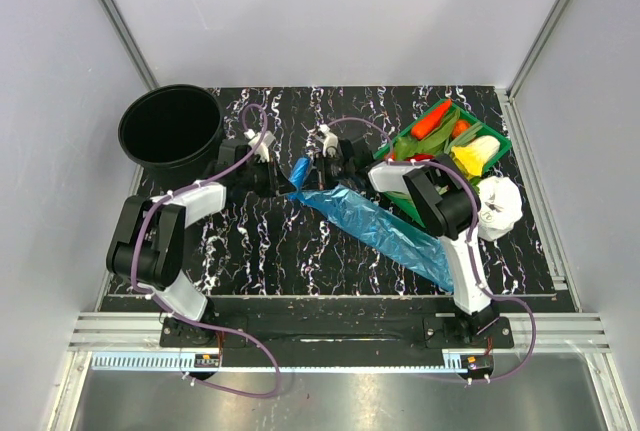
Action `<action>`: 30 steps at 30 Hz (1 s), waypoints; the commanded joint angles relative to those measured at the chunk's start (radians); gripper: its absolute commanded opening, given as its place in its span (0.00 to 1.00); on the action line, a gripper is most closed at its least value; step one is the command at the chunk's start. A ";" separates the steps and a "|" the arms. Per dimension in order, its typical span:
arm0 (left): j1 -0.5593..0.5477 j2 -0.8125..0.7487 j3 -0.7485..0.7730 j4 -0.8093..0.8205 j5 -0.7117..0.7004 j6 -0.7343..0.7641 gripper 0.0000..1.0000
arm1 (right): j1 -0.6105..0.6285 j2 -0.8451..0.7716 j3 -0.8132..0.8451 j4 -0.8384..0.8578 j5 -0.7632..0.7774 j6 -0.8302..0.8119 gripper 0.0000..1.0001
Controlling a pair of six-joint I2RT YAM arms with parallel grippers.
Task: Put the trash bags into the trash bin
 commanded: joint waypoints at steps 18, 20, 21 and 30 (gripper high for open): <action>0.002 -0.007 0.014 0.021 0.013 0.019 0.00 | 0.078 0.109 0.253 -0.423 0.308 -0.164 0.00; 0.000 -0.015 0.014 0.018 0.016 0.019 0.00 | 0.087 0.109 0.265 -0.462 0.354 -0.164 0.00; 0.002 -0.016 0.014 0.018 0.019 0.019 0.00 | 0.092 0.111 0.276 -0.478 0.378 -0.162 0.00; 0.002 -0.059 0.028 -0.010 0.042 0.031 0.00 | 0.132 0.169 0.381 -0.680 0.509 -0.188 0.00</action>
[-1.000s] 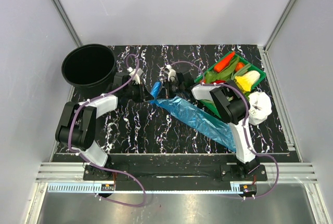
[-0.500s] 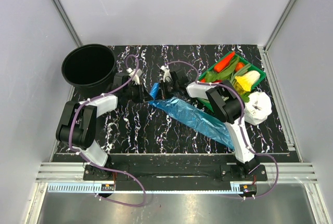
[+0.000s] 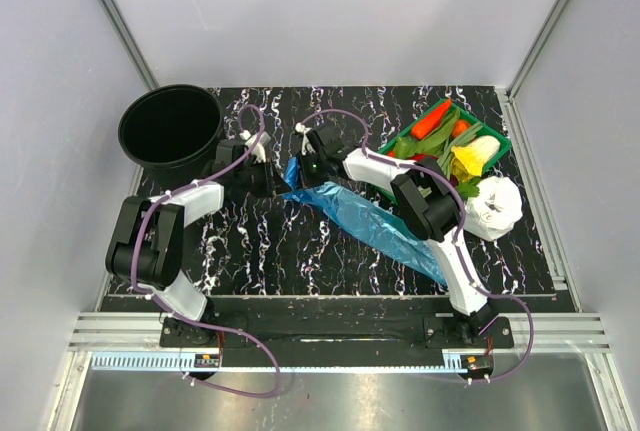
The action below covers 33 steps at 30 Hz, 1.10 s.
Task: Put the trash bags into the trash bin
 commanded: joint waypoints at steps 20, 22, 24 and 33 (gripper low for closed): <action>-0.010 -0.200 0.103 -0.091 0.174 0.082 0.00 | 0.033 0.106 0.075 -0.301 0.194 -0.133 0.00; -0.011 -0.203 0.106 -0.093 0.193 0.077 0.00 | 0.034 0.114 0.090 -0.313 0.199 -0.142 0.00; -0.011 -0.211 0.112 -0.100 0.213 0.080 0.00 | 0.037 0.122 0.109 -0.332 0.197 -0.151 0.00; -0.011 -0.239 0.147 -0.140 0.280 0.111 0.00 | 0.039 0.162 0.184 -0.399 0.177 -0.185 0.00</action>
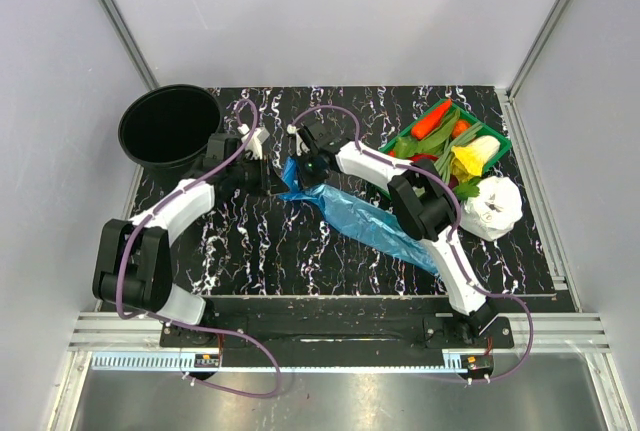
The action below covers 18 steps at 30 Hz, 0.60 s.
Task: Put the trash bags into the trash bin
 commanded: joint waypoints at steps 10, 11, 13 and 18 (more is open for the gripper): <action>-0.022 -0.095 0.159 0.033 0.296 0.097 0.00 | 0.027 0.144 0.065 -0.196 0.099 -0.127 0.00; -0.023 -0.093 0.169 0.023 0.307 0.113 0.00 | 0.029 0.145 0.068 -0.201 0.101 -0.128 0.00; -0.026 -0.096 0.197 0.006 0.328 0.133 0.00 | 0.029 0.148 0.074 -0.205 0.102 -0.133 0.00; -0.028 -0.099 0.260 -0.051 0.332 0.179 0.00 | 0.033 0.147 0.072 -0.205 0.107 -0.142 0.00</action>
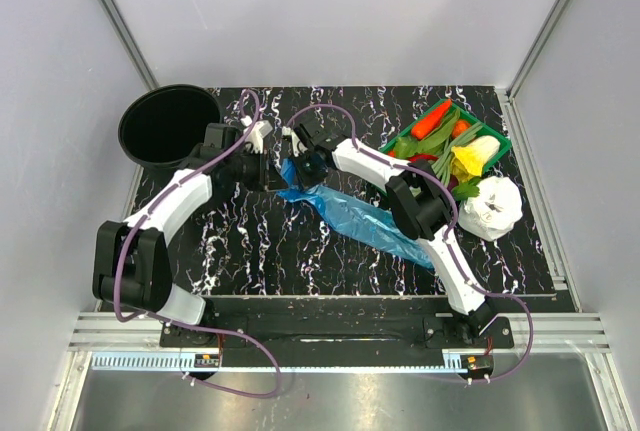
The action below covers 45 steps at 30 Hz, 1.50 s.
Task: Put the trash bags into the trash bin
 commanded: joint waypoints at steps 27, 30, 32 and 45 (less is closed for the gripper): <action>0.082 -0.171 0.258 -0.079 0.157 0.181 0.00 | 0.089 0.091 -0.062 -0.076 0.199 -0.154 0.00; 0.105 -0.174 0.267 -0.094 0.160 0.203 0.00 | 0.096 0.088 -0.069 -0.070 0.209 -0.159 0.00; 0.125 -0.177 0.278 -0.107 0.166 0.213 0.00 | 0.096 0.085 -0.075 -0.068 0.210 -0.164 0.00; 0.130 -0.128 0.249 -0.196 0.251 0.349 0.00 | -0.075 -0.270 -0.346 0.110 -0.058 -0.185 0.60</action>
